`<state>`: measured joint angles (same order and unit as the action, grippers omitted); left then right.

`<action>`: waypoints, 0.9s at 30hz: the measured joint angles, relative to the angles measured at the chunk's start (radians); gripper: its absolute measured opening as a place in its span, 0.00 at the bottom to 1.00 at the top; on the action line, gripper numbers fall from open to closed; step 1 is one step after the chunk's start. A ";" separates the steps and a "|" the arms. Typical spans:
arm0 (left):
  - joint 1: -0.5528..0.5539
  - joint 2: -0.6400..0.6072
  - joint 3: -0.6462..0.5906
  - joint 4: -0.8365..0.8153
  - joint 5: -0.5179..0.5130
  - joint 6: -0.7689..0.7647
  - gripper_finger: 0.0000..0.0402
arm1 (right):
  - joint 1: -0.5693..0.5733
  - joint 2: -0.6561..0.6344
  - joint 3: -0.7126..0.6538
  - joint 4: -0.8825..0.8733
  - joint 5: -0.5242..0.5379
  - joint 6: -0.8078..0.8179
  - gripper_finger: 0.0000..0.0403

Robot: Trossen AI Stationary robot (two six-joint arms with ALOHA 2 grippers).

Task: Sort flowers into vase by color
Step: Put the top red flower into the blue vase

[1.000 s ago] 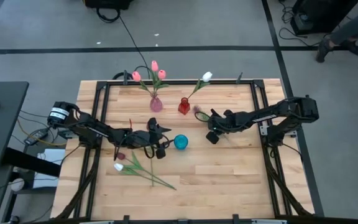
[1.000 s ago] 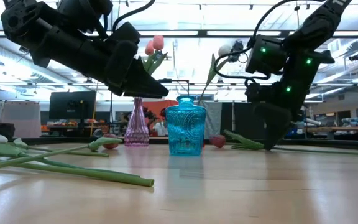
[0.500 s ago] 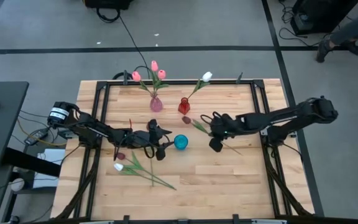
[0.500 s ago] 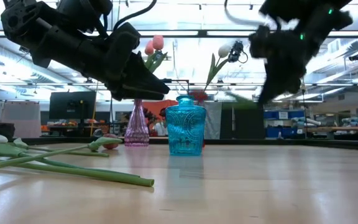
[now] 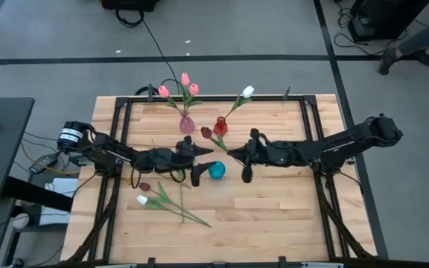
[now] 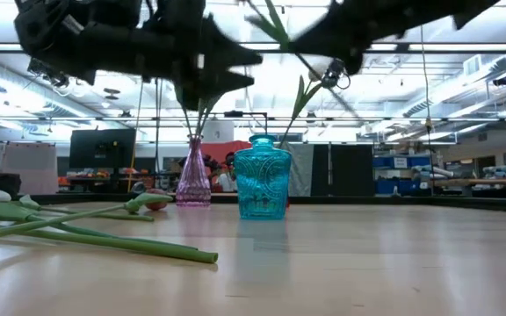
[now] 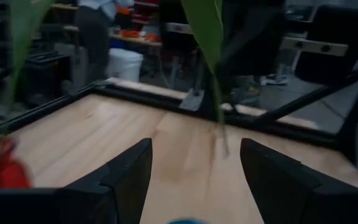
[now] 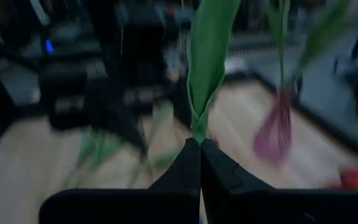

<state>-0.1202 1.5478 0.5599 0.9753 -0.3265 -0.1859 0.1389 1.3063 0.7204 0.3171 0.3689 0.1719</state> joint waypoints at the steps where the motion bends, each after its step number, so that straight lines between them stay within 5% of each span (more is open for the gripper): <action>1: 0.003 0.000 0.014 -0.010 0.027 0.000 0.62 | -0.001 0.019 0.000 0.069 -0.002 -0.024 0.02; 8: 0.004 0.000 0.078 -0.032 0.070 0.076 0.62 | -0.001 0.136 0.000 0.390 -0.070 -0.118 0.02; 17: 0.011 0.000 0.088 -0.024 0.076 0.091 0.57 | -0.001 0.205 0.001 0.522 -0.098 -0.143 0.02; 22: 0.020 0.000 0.088 -0.016 0.078 0.106 0.39 | -0.001 0.245 0.000 0.594 -0.101 -0.150 0.02; 27: 0.029 0.001 0.088 -0.018 0.091 0.118 0.09 | -0.006 0.247 0.000 0.595 -0.093 -0.151 0.05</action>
<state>-0.0914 1.5486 0.6479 0.9577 -0.2352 -0.0681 0.1329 1.5534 0.7208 0.9125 0.2759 0.0211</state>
